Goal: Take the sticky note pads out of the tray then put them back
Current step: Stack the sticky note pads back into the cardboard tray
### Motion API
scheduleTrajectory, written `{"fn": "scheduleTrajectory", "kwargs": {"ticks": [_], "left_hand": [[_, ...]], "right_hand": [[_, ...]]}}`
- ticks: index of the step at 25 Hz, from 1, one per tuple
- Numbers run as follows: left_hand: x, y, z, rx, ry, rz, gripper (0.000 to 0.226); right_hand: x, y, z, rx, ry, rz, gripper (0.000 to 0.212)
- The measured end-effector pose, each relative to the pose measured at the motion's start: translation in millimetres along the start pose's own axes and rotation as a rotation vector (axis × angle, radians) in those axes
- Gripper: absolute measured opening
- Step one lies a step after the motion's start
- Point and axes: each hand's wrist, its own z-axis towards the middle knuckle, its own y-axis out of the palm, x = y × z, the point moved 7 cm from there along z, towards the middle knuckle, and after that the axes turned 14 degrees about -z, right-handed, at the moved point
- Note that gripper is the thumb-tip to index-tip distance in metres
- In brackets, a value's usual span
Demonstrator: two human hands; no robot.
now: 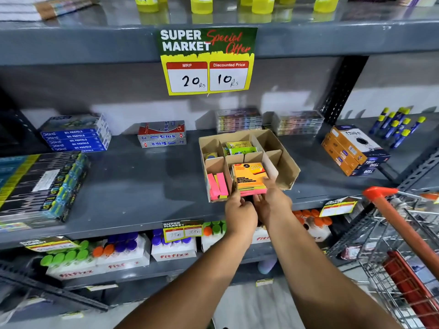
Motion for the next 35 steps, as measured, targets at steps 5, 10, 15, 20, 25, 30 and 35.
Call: {"fn": "scheduleTrajectory", "kwargs": {"ticks": [5, 10, 15, 20, 25, 30, 35], "left_hand": [[5, 6, 3, -0.082, 0.017, -0.006, 0.047], [-1, 3, 6, -0.107, -0.025, -0.096, 0.041], [-2, 1, 12, -0.069, -0.022, -0.175, 0.044], [-4, 3, 6, 0.001, -0.081, -0.294, 0.033], [27, -34, -31, 0.078, 0.302, 0.153, 0.056], [36, -69, 22, 0.213, 0.16, 0.424, 0.058], [50, -70, 33, 0.212, 0.308, 0.606, 0.019]], "right_hand": [[-12, -1, -11, 0.092, -0.002, -0.043, 0.015], [-13, 3, -21, 0.11, -0.074, -0.047, 0.017], [-10, 5, -24, 0.084, -0.038, -0.026, 0.016], [-6, 2, -14, 0.053, -0.045, 0.059, 0.011], [-63, -50, -1, 0.224, -0.629, -0.319, 0.05], [-96, -41, 35, 0.153, -0.771, -1.027, 0.041], [-89, -51, 32, 0.221, -0.784, -1.052, 0.029]]}}
